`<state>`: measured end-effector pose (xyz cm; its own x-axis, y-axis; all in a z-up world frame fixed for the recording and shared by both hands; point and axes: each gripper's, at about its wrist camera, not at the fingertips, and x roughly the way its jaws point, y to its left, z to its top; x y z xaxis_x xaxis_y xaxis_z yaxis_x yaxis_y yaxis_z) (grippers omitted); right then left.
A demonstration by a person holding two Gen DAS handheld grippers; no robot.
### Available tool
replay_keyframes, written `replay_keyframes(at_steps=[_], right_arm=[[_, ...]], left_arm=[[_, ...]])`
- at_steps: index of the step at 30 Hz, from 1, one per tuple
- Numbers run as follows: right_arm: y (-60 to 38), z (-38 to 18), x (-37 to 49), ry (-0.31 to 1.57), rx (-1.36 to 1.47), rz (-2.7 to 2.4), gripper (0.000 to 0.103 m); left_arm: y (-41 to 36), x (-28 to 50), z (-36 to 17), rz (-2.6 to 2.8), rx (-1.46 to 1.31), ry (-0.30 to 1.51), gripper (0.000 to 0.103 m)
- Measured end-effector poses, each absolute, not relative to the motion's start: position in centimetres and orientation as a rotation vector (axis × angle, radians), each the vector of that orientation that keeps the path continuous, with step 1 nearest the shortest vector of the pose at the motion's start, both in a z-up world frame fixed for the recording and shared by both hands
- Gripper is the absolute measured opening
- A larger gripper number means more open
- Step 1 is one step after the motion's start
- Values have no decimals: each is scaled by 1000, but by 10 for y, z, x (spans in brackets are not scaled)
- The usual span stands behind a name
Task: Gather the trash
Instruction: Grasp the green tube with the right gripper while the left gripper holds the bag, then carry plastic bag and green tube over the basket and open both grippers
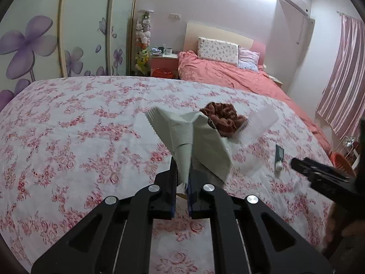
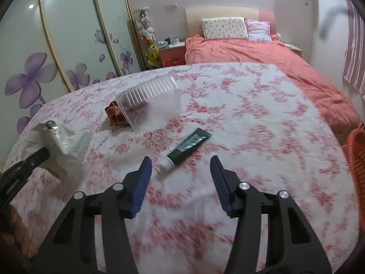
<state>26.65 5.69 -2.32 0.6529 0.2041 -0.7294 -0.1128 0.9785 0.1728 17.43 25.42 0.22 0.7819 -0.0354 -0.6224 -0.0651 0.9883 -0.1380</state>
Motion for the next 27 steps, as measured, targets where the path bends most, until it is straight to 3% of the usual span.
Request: replay_keyframes(at_steps=[6,8,10,27], right_arm=[[71,-44,294,924,92,134,45],[70,-43,294,920,75,135,35],[67,-44,292,922,52,129,18],[14,-23,247,836,107,138,17]], left_arm=[[261,179,5,3,-170,661,7],[261,179,4,-1,-169,660,7],[261,180,3,-8,-175,662,7],[227,168,24,-64,-139,629,7]])
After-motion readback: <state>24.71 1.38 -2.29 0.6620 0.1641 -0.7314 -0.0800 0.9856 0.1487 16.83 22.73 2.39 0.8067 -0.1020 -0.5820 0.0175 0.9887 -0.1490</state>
